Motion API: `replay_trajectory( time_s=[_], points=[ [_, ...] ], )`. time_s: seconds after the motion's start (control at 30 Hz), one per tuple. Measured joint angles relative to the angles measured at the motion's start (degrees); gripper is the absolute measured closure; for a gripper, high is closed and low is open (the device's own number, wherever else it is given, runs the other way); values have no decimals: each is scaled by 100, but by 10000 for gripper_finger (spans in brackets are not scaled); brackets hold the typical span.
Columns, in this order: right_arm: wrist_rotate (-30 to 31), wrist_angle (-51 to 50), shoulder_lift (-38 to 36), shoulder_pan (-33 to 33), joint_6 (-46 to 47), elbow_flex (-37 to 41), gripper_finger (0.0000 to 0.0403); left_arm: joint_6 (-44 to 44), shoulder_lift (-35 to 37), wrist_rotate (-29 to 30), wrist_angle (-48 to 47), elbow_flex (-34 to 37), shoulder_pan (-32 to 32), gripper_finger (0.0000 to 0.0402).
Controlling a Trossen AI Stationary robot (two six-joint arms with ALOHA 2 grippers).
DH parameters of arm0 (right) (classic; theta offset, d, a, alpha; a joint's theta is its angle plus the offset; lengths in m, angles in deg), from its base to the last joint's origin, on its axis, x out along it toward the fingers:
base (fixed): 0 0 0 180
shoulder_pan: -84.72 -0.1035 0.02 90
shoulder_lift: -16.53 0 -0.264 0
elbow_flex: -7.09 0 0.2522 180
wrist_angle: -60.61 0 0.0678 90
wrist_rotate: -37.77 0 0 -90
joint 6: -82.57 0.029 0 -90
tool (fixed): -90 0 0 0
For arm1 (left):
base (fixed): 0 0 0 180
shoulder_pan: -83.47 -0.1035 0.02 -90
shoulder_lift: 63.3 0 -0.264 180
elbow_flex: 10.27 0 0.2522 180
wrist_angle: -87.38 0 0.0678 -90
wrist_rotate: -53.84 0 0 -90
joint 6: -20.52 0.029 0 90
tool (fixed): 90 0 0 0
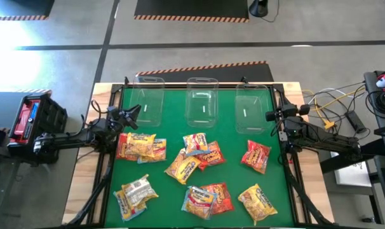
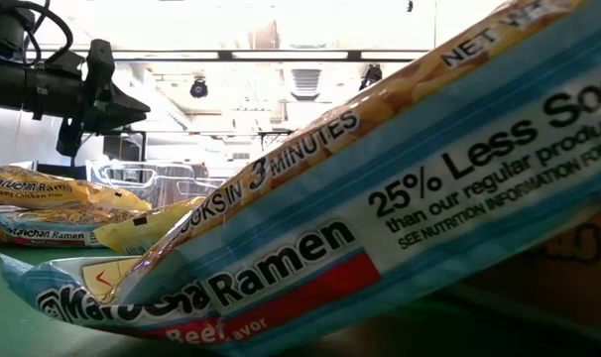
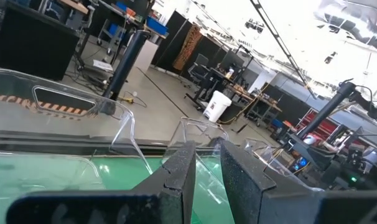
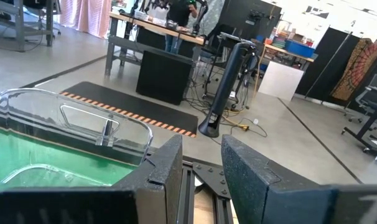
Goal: Sort Maruchan noodles
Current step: Put the blue noodle pack into the right transparent bin
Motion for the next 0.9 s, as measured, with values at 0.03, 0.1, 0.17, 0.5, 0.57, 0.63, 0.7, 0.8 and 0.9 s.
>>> replay_trajectory(
  time_s=[0.03,0.1,0.17,0.5,0.57,0.63,0.7,0.8,0.9],
  points=[
    [0,0,0,-1,0,-1,300,0,0,0,0,0,2,342],
    [1,-1,2,0,0,-1,300,0,0,-2,0,0,2,342],
    [0,0,0,0,0,0,300,-50,-2,-14,0,0,2,342],
    [2,-2,0,-1,0,0,300,-512,16,-46,302,0,11,342],
    [0,-2,0,-2,0,-2,300,-467,44,-153,358,-55,13,342],
    [1,-1,1,-1,0,-1,300,-364,50,-328,197,-244,15,342],
    [1,0,0,0,0,-2,300,-193,21,-601,-207,-533,21,342],
    [2,0,0,0,0,0,300,-136,-154,-960,-1000,-1043,22,342],
    [1,0,0,0,0,-1,300,-158,-418,-1040,-1821,-1541,22,342]
  ],
)
